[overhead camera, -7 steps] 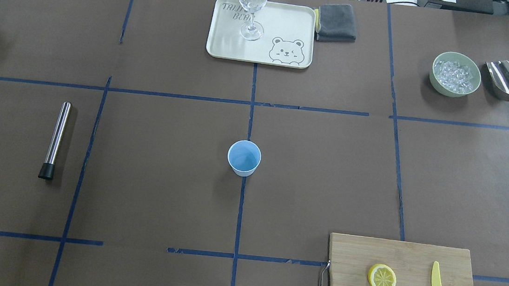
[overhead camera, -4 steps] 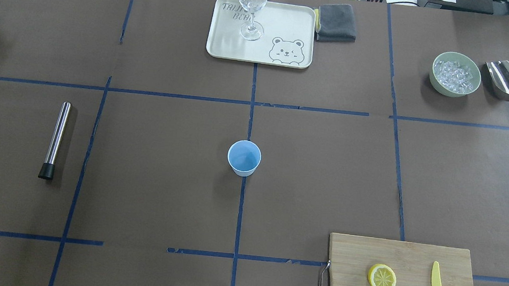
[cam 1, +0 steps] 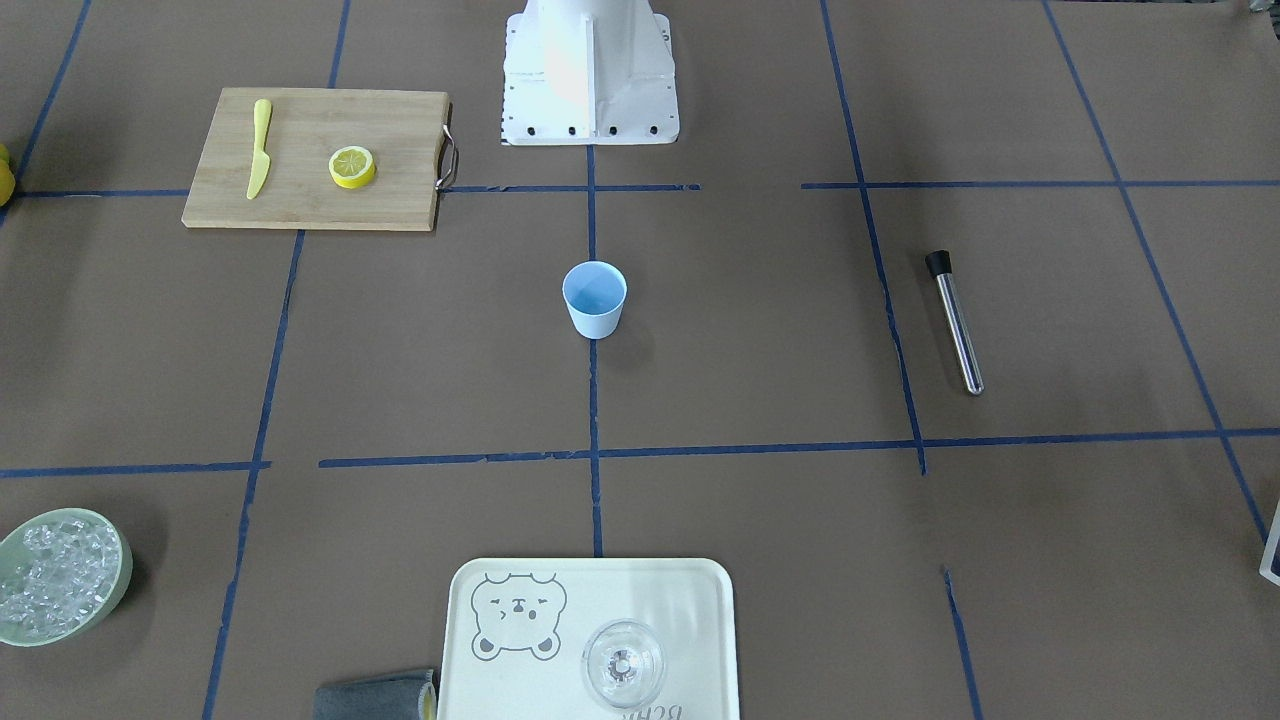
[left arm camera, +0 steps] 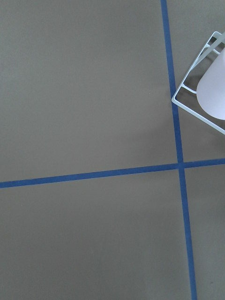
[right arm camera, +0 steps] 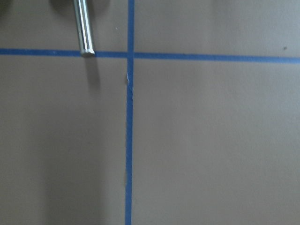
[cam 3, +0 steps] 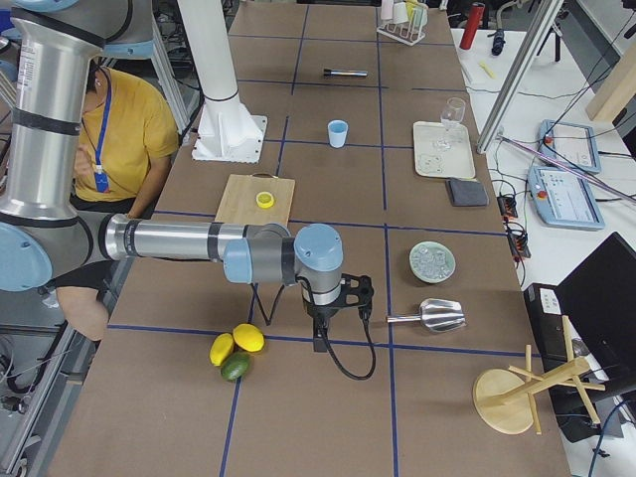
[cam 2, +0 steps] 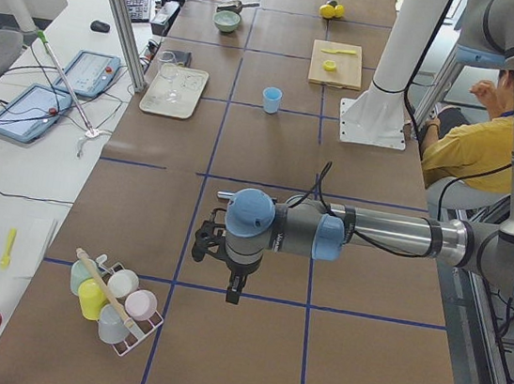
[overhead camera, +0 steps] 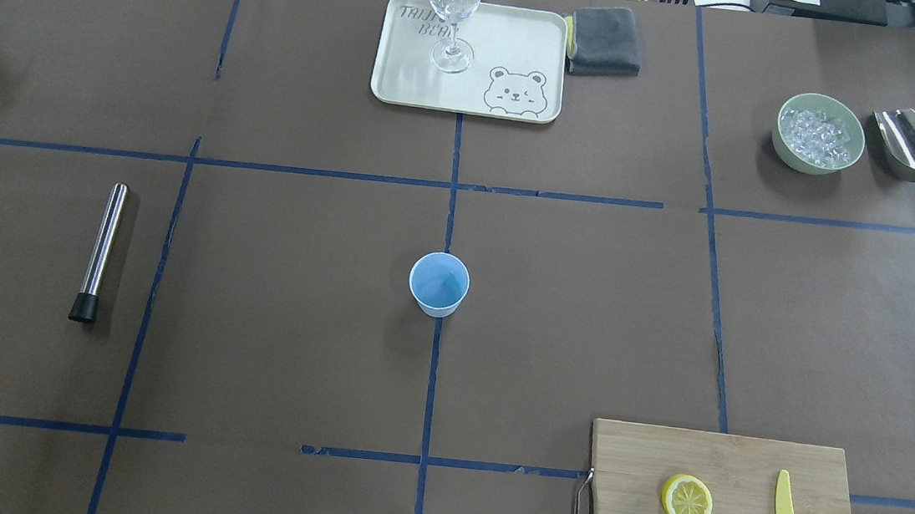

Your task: Squeeze lemon into cup

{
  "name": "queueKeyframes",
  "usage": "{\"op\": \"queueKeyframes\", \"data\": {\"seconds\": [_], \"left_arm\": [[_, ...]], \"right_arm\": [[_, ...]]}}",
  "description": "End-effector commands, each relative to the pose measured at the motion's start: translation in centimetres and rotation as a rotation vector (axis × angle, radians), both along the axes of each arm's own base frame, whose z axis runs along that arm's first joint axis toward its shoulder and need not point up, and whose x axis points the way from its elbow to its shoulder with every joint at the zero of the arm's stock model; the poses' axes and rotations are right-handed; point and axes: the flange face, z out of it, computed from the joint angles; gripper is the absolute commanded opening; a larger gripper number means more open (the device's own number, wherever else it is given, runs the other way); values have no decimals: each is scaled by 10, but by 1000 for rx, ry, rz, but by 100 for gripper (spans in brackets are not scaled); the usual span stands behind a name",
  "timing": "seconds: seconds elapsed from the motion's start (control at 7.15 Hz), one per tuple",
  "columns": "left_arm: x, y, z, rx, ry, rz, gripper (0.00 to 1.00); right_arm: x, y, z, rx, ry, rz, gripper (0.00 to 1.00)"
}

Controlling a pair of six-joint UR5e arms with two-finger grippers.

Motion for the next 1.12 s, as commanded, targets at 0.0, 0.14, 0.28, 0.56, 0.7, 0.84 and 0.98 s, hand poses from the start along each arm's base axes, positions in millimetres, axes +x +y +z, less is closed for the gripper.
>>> {"op": "queueKeyframes", "data": {"seconds": [0.0,0.14,0.28,0.56,0.7,0.84,0.98], "left_arm": [[0,-2,-6,13,-1,-1,100],[0,-3,-9,22,-1,-1,100],[0,-2,-13,30,-1,-1,100],[0,-2,-14,32,0,-1,100],[0,-2,-15,33,1,-1,100],[0,-3,-17,38,1,-1,100],[0,-3,-17,38,1,-1,100]], "right_arm": [[-4,-17,-15,45,-47,-8,100],[-5,-16,-13,40,-53,-5,100],[-9,-18,-39,64,-56,19,100],[-67,-25,-91,207,-86,-64,100],[-105,-22,-133,283,-94,-122,100],[-142,-2,-176,228,-146,-81,100],[-186,20,-206,169,-188,-87,100]]}}
